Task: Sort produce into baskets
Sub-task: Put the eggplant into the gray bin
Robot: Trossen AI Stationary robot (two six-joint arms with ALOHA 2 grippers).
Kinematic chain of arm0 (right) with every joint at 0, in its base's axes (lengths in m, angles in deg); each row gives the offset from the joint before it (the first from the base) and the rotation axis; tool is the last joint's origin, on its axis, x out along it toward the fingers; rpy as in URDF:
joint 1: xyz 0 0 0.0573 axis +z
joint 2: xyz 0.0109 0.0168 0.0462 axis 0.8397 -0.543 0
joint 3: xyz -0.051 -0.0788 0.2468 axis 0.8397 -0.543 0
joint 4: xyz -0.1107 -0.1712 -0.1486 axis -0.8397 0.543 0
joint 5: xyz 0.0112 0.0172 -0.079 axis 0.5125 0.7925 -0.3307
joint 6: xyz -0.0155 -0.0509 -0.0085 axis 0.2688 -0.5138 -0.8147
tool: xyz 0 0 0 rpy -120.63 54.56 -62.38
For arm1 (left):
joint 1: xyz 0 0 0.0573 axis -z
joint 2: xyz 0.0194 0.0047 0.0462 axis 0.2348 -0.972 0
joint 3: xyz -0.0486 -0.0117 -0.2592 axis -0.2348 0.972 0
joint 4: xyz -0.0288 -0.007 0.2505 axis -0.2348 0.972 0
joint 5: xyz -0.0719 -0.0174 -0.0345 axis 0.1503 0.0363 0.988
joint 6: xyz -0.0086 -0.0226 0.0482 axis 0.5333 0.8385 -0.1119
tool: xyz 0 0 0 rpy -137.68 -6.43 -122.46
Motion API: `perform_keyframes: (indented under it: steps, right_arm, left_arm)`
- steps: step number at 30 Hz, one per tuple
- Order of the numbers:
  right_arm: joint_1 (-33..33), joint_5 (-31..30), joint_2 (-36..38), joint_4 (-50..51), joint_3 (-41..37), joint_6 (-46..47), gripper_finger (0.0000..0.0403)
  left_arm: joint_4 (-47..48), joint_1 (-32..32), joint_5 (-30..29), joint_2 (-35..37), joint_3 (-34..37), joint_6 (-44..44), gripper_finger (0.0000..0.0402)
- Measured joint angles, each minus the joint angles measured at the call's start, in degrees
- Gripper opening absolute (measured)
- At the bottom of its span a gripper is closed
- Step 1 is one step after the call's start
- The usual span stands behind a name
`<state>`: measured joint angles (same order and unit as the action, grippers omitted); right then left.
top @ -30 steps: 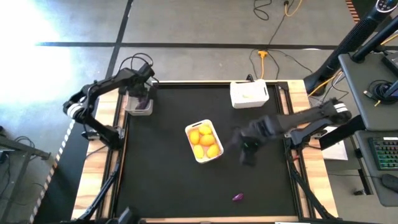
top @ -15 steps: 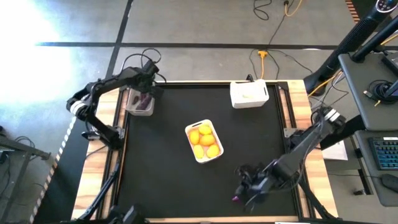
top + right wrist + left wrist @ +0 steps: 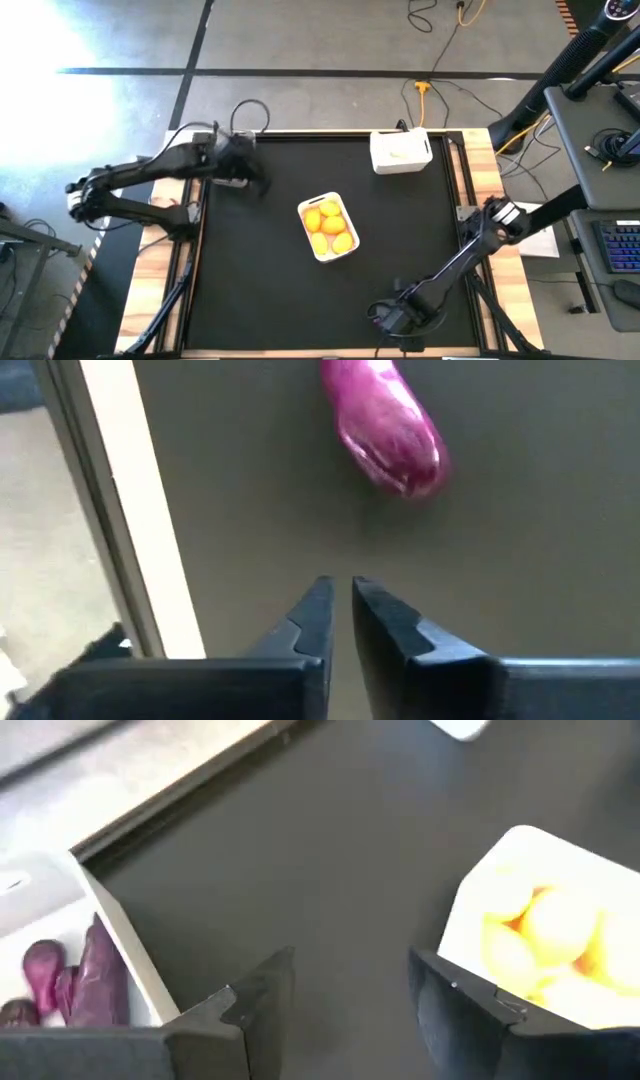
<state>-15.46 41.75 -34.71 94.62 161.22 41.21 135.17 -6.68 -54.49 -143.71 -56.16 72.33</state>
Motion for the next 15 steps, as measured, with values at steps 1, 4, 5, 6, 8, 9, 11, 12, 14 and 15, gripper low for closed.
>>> perform_keyframes:
  steps: [1,4,5,6,8,9,11,12,14,15]
  right_arm:
    - [0.07,-0.13,-0.22,-0.24,0.0,-0.98,0.004]
    - [0.11,-4.12,-0.49,-0.39,-0.04,-1.77,0.0069]
    - [0.11,-5.97,-0.49,-0.39,-0.06,-1.79,0.0081]
    - [0.11,-7.65,-0.49,-0.48,-0.1,-1.92,0.0093]
    - [0.09,-10.6,-0.49,-0.78,-0.11,-2.05,0.0116]
    - [0.09,-11.58,-0.49,-0.8,-0.11,-2.05,0.0126]
    - [0.07,-12.51,-0.49,-0.81,-0.17,-2.13,0.0141]
    - [0.07,-12.91,-0.49,-1.05,-0.18,-2.1,0.0147]
    - [0.09,-12.96,-0.49,-2.64,-0.2,-2.12,0.0153]
    - [0.09,-12.94,-0.49,-3.63,-0.2,-2.12,0.0154]
  left_arm:
    - [0.23,2.89,-2.52,1.02,0.0,2.62,0.0176]
    - [0.44,10.04,-4.76,3.32,0.02,10.23,0.0176]
    - [0.46,12.24,-4.78,3.67,0.04,12.33,0.0176]
    - [0.55,14.45,-4.77,3.81,0.08,14.11,0.0176]
    - [0.57,18.88,-4.85,3.78,0.09,16.11,0.0176]
    - [0.59,20.89,-4.89,3.53,0.13,16.38,0.0176]
    - [0.6,24.74,-5.06,2.73,0.2,16.38,0.0176]
    - [0.62,26.45,-5.06,2.18,0.39,16.32,0.0176]
    - [0.8,29.62,-4.98,1.12,0.85,16.29,0.0176]
    - [0.66,30.93,-4.55,0.69,1.0,16.29,0.0176]
